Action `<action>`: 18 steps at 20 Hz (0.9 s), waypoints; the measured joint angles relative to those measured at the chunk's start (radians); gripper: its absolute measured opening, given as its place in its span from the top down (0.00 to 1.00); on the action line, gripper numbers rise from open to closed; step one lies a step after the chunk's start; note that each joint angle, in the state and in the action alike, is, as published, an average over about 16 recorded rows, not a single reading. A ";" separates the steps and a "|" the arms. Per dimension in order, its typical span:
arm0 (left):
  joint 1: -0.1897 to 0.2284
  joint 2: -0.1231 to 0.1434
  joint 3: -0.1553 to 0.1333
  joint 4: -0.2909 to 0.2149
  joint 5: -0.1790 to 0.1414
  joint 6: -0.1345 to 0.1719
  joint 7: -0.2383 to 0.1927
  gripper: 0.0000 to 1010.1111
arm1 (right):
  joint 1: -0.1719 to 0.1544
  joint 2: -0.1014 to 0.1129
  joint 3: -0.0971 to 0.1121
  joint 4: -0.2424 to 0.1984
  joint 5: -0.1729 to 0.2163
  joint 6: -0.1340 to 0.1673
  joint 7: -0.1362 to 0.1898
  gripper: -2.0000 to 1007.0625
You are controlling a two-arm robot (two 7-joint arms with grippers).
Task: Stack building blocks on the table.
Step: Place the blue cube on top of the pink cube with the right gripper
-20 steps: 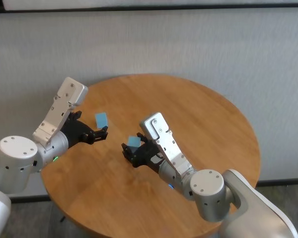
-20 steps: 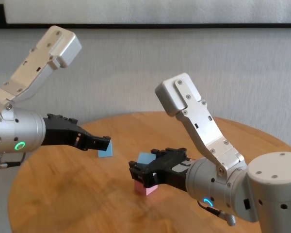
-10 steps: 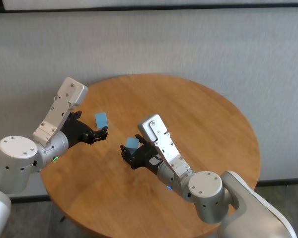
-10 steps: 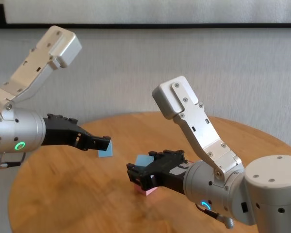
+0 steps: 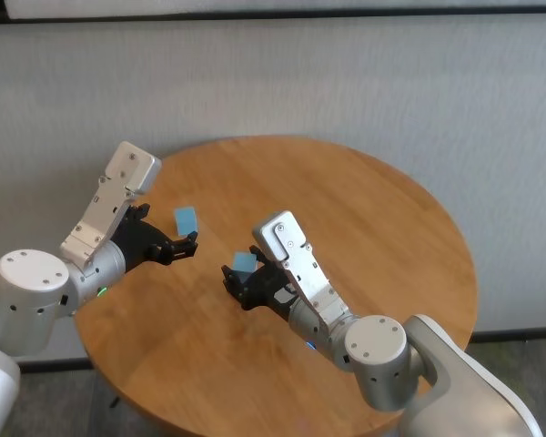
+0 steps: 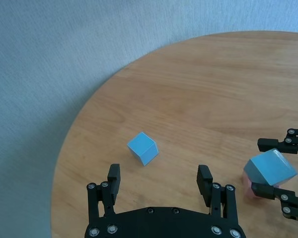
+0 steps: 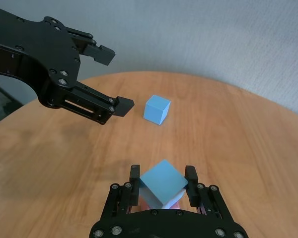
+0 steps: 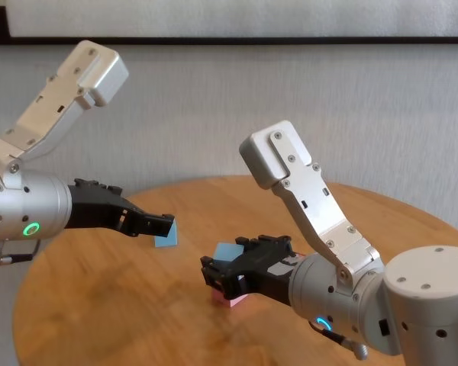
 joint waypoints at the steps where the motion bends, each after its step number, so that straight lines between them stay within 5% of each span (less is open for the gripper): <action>1: 0.000 0.000 0.000 0.000 0.000 0.000 0.000 0.01 | 0.000 0.000 0.000 0.000 -0.001 0.000 0.000 0.49; 10: 0.000 0.000 0.000 0.000 0.000 0.000 0.000 0.01 | 0.000 -0.002 0.000 0.003 -0.006 -0.005 -0.002 0.46; 18: 0.000 0.000 0.000 0.000 0.000 0.000 0.000 0.01 | -0.004 -0.004 0.004 0.001 -0.007 -0.016 -0.004 0.30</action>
